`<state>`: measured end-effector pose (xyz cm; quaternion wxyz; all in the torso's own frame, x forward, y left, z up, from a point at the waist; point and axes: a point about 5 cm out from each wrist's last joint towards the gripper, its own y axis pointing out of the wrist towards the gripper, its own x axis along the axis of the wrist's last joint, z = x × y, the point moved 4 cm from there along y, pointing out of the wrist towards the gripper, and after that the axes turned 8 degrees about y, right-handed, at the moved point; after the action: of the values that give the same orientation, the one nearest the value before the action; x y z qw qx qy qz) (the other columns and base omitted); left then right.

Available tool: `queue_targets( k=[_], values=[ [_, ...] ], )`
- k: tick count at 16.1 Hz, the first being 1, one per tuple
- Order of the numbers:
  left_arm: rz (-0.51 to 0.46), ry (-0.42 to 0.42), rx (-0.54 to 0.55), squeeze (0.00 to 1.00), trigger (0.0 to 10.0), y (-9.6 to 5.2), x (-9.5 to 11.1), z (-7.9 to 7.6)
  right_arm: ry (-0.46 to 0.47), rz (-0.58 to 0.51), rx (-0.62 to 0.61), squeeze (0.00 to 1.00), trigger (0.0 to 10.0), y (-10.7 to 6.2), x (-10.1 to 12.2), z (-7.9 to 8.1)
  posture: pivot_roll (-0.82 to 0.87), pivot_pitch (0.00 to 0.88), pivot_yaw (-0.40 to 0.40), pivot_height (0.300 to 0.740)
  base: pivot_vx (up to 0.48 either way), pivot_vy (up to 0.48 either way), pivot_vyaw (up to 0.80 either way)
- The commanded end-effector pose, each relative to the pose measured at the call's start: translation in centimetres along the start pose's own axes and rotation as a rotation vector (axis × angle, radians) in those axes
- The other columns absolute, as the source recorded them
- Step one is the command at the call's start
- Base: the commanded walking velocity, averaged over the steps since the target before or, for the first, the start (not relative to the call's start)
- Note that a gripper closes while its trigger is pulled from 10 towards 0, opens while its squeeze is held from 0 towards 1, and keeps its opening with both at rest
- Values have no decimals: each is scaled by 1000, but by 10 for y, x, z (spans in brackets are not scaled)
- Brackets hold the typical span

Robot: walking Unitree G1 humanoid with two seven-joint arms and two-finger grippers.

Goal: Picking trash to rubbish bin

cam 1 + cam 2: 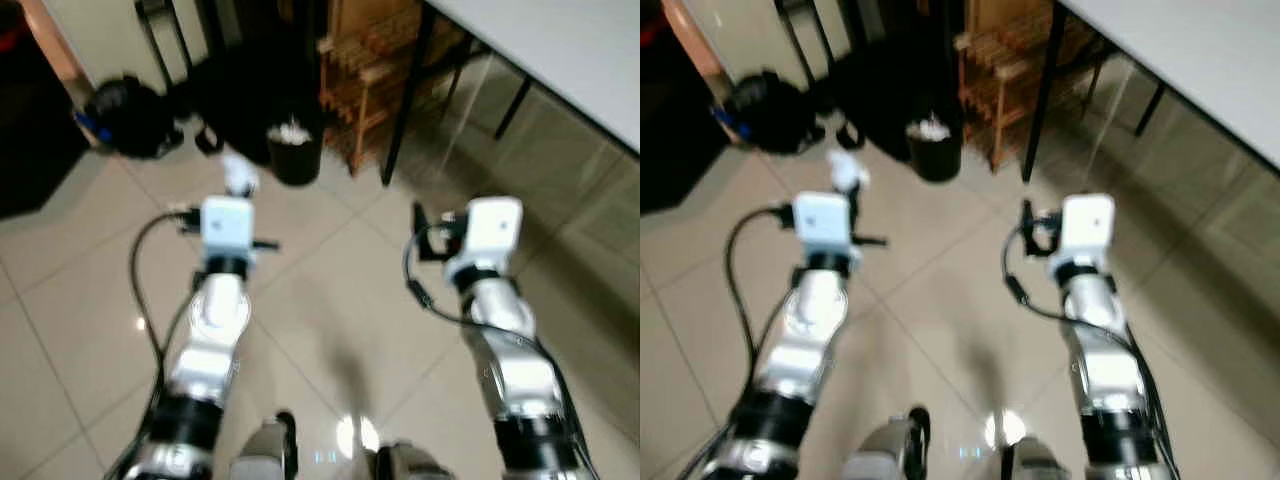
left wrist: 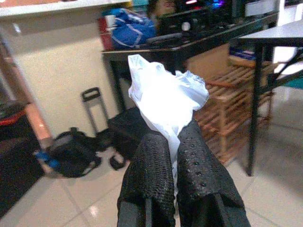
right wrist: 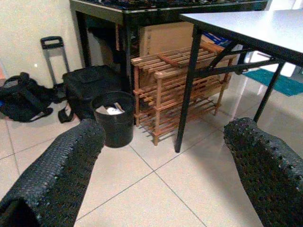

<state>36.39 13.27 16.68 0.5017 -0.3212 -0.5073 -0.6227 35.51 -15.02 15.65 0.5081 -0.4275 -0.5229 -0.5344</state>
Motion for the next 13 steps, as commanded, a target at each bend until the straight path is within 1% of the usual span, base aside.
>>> queue_targets(
  k=[1,2,3,4,6,10,13],
  values=[
    [37,-3,-20,0,10000,-5,-9,-6,-14,16,-50,0,10000,-1,-4,-15,-12,274,24,740,0,0,0],
    [46,-3,-23,0,10000,-6,-11,-6,-19,19,-67,0,10000,-1,-5,-20,-11,275,23,740,0,0,0],
    [61,2,-31,0,10000,-9,-16,-6,-36,24,-111,0,10000,-1,-6,-32,-13,278,22,740,0,0,0],
    [71,7,-42,0,10000,-11,-20,-6,-40,29,-132,0,10000,-1,-6,-39,-13,278,22,740,0,0,0],
    [89,14,-57,0,10000,-14,-27,-4,-28,50,-143,0,10000,-1,-10,-47,-19,277,16,740,0,0,0],
    [125,49,-66,0,10000,-17,-42,5,-32,82,-120,0,10000,0,-21,-43,-21,266,21,740,0,0,0],
    [137,61,-56,0,10000,-17,-45,8,-32,103,-103,0,10000,-1,-27,-40,-23,259,20,740,0,0,0]
  ],
)
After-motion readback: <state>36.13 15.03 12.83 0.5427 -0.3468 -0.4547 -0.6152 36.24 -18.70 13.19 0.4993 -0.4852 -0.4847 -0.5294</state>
